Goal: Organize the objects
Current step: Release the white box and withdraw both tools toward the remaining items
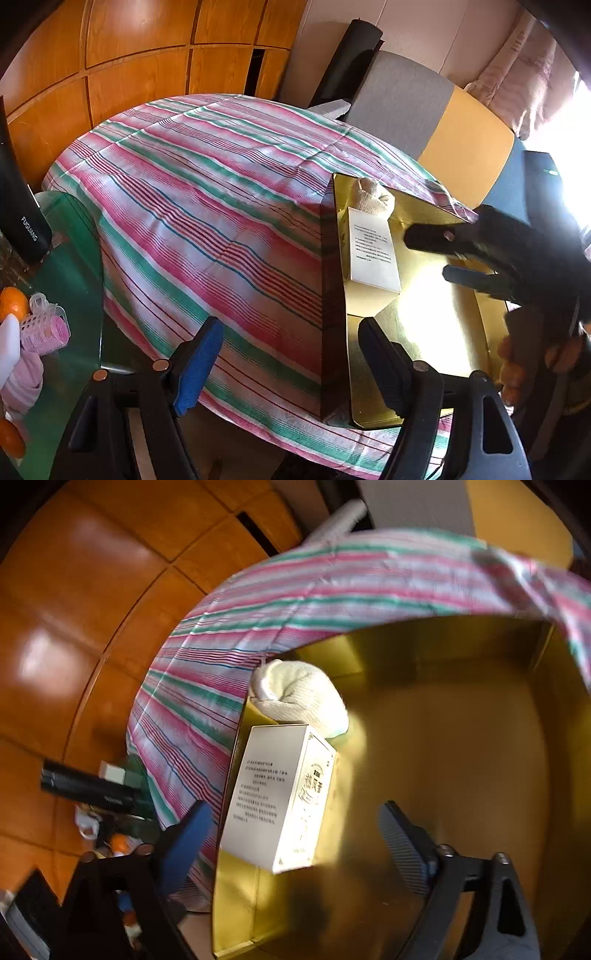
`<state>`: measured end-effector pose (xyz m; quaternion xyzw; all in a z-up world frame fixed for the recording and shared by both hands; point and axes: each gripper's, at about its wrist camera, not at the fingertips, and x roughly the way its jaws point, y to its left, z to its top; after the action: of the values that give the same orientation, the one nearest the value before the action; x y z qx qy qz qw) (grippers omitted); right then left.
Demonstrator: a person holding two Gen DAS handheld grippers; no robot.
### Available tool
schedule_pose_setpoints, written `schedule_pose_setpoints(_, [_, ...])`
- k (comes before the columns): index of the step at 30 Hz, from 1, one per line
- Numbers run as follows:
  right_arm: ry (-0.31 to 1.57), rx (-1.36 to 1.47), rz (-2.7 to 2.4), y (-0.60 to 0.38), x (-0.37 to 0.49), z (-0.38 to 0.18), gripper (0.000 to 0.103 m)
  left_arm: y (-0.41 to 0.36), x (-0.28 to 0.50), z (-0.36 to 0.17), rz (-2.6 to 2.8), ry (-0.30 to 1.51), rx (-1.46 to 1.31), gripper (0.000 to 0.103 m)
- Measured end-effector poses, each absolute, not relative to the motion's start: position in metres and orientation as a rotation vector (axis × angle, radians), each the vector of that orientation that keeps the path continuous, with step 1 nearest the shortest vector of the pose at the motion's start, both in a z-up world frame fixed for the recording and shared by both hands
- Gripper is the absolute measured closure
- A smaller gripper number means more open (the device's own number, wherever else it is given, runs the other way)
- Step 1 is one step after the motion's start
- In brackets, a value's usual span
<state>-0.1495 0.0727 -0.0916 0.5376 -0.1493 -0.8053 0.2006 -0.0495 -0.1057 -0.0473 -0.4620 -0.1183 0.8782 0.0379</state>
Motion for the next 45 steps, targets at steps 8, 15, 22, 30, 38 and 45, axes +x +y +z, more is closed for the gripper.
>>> schedule_pose_setpoints(8, [-0.049, 1.321, -2.468, 0.080, -0.098, -0.059, 0.000, -0.092, -0.043, -0.038, 2.687, -0.316, -1.371, 0.027])
schedule_pose_setpoints(15, [0.257, 1.006, -2.763, 0.106, -0.033, -0.025, 0.000, -0.070, -0.034, -0.028, 2.696, -0.205, -1.323, 0.027])
schedule_pose_setpoints(22, [0.205, 0.841, -3.014, 0.163, 0.007, -0.008, 0.000, -0.040, -0.022, -0.013, 2.695, -0.056, -1.201, 0.026])
schedule_pose_setpoints(30, [-0.221, 1.109, -3.072, 0.264, 0.037, -0.025, 0.000, 0.004, -0.014, -0.012, 2.573, 0.042, -1.144, 0.022])
schedule_pose_setpoints(38, [-0.585, 1.140, -3.196, 0.374, 0.117, -0.019, 0.000, 0.061, -0.010, -0.006, 2.369, 0.072, -1.061, 0.022])
schedule_pose_setpoints(45, [-0.756, 1.060, -3.428, 0.446, 0.190, 0.000, 0.000, 0.128, -0.005, -0.006, 2.162, 0.123, -1.119, 0.021])
